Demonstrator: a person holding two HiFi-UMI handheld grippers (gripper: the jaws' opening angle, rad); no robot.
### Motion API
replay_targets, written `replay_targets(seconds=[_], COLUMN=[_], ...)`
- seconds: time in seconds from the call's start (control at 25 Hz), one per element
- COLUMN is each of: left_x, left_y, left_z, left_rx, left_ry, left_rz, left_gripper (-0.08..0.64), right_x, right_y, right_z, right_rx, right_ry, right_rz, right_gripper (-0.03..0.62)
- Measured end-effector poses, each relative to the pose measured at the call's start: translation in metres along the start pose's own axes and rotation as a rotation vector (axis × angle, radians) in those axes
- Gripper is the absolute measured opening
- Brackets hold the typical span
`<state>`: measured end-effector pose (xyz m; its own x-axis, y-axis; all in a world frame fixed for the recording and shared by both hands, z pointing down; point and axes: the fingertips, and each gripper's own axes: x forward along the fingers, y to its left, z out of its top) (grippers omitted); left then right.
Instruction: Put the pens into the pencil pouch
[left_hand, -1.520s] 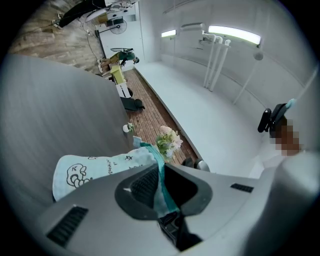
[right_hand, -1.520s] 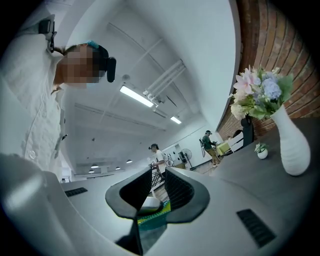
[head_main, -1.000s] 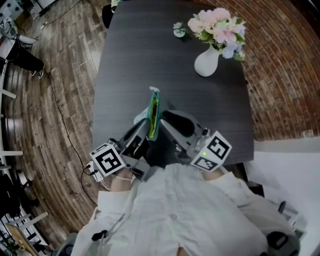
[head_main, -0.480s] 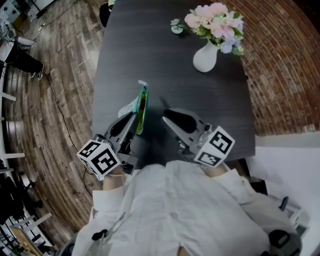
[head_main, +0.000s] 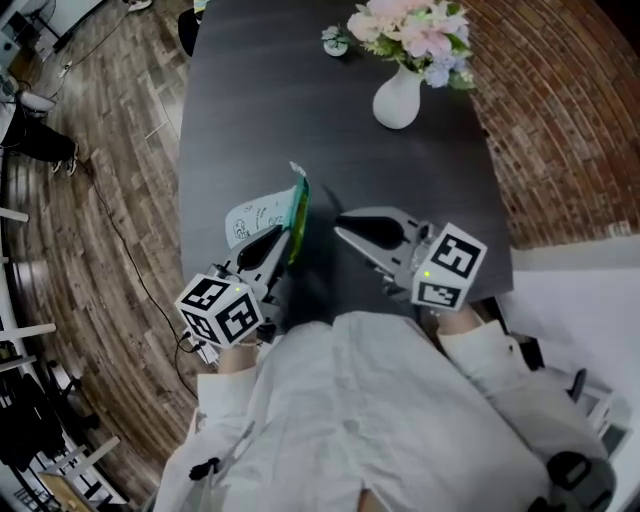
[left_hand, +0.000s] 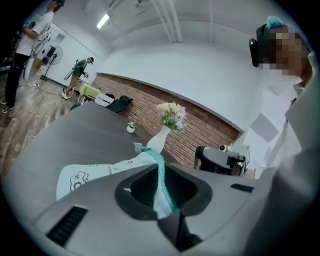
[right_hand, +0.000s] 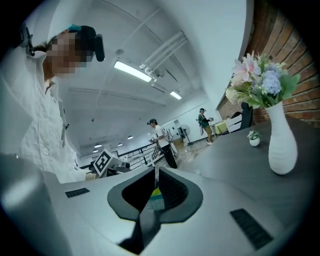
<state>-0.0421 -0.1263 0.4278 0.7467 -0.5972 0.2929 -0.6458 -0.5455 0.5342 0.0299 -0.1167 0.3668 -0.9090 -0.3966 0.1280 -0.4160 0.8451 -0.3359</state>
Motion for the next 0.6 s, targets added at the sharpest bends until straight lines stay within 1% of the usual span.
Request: replay_targets(seconds=[0.16, 0.28, 0.44, 0.6], left_x=[0.014, 0.021, 0.029, 0.038], left_y=[-0.001, -0.003, -0.006, -0.007], left_z=[-0.015, -0.03, -0.048, -0.063], left_rx=[-0.015, -0.018, 0.006, 0.038], left_ry=[0.028, 0.066, 0.133, 0.192], left_rz=[-0.021, -0.037, -0.05, -0.054], left_gripper=[0.04, 0.04, 0.04, 0.04], right_x=[-0.004, -0.011, -0.013, -0.009], right_y=[-0.002, -0.004, -0.01, -0.013], right_z=[-0.006, -0.007, -0.002, 0.012], right_rx=[-0.03, -0.049, -0.092, -0.142], right_ry=[0.081, 0.117, 0.166, 0.182], right_rz=[-0.032, -0.056, -0.094, -0.109], right_gripper=[0.022, 0.019, 0.017, 0.017])
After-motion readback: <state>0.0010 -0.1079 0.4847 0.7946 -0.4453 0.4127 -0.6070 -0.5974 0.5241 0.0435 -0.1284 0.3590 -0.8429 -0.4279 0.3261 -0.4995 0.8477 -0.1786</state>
